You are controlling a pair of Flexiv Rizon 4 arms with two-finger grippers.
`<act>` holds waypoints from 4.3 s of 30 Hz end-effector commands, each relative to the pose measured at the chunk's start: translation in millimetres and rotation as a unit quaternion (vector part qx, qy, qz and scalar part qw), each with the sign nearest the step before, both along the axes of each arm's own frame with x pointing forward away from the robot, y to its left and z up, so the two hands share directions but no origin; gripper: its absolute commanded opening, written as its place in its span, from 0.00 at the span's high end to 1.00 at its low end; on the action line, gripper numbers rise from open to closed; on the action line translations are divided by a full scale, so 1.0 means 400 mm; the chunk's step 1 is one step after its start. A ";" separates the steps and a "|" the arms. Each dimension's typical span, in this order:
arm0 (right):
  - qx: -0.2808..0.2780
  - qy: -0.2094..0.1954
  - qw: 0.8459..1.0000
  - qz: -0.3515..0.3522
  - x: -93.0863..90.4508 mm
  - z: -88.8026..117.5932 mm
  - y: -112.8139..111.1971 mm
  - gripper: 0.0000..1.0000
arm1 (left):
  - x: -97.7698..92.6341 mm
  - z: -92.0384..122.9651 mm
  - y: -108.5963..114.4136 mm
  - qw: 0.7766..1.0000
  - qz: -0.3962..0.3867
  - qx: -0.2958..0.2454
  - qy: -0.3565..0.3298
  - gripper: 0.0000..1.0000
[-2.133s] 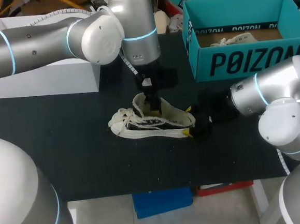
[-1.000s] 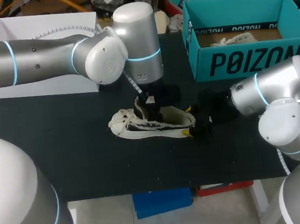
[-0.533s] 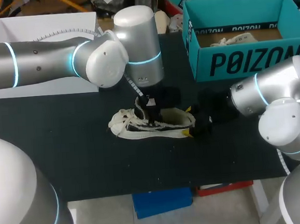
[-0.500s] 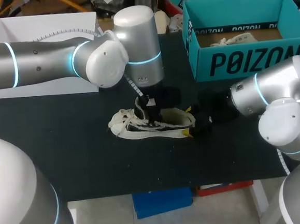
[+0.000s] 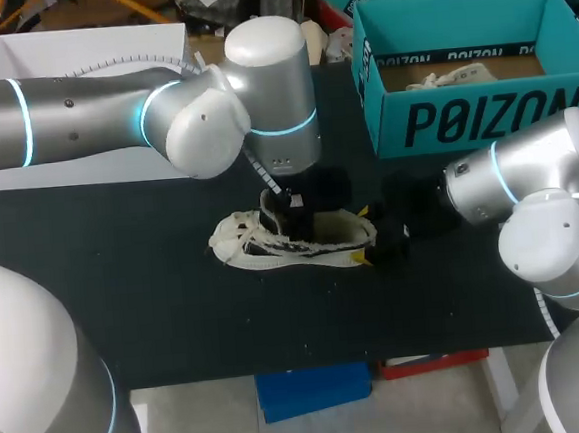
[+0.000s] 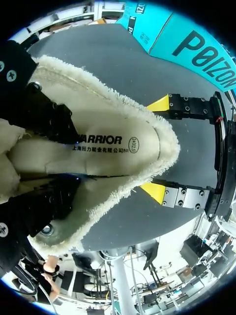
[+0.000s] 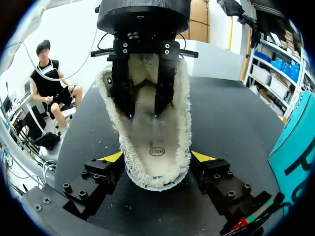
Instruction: Take the shoe out of the shoebox, open the shoe tongue, remove and reinsert the insole, then place the shoe into the shoebox
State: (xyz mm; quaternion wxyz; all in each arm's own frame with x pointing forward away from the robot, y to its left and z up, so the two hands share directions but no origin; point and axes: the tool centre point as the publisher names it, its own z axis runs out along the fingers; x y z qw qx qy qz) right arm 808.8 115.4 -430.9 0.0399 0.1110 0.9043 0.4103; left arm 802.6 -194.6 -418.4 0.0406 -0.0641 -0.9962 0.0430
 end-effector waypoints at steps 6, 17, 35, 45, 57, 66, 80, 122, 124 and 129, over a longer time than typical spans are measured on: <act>-0.001 0.000 1.000 -0.001 0.001 -0.002 -0.003 1.00 | -0.016 -0.024 0.017 0.984 0.018 0.067 -0.162 0.56; -0.001 0.000 1.000 -0.001 0.001 -0.002 -0.003 1.00 | 0.029 -0.057 0.023 0.949 0.053 0.106 -0.292 0.84; -0.001 0.000 1.000 -0.001 0.001 -0.002 -0.003 1.00 | 0.155 -0.080 0.050 0.898 0.159 0.091 -0.399 0.52; -0.001 0.000 1.000 -0.001 0.001 -0.002 -0.003 1.00 | 0.157 -0.083 0.042 0.900 0.168 0.070 -0.396 0.59; -0.001 0.000 1.000 -0.001 0.001 -0.002 -0.003 1.00 | 0.144 -0.099 0.028 0.936 0.106 0.074 -0.328 1.00; -0.001 0.000 1.000 -0.001 0.001 -0.002 -0.003 1.00 | 0.109 -0.074 0.047 0.964 0.098 0.031 -0.245 1.00; -0.001 0.000 1.000 -0.001 0.001 -0.002 -0.003 1.00 | 0.083 0.015 0.032 0.980 0.082 -0.056 -0.170 1.00; -0.001 0.000 1.000 -0.001 0.001 -0.002 -0.003 1.00 | 0.029 0.038 -0.106 0.970 0.029 -0.164 -0.178 0.00; -0.001 0.000 1.000 -0.001 0.001 -0.002 -0.003 1.00 | 0.030 0.034 -0.115 0.969 0.024 -0.162 -0.187 0.01; -0.001 0.000 1.000 -0.001 0.001 -0.002 -0.003 1.00 | 0.033 0.039 -0.134 0.966 0.016 -0.161 -0.202 0.04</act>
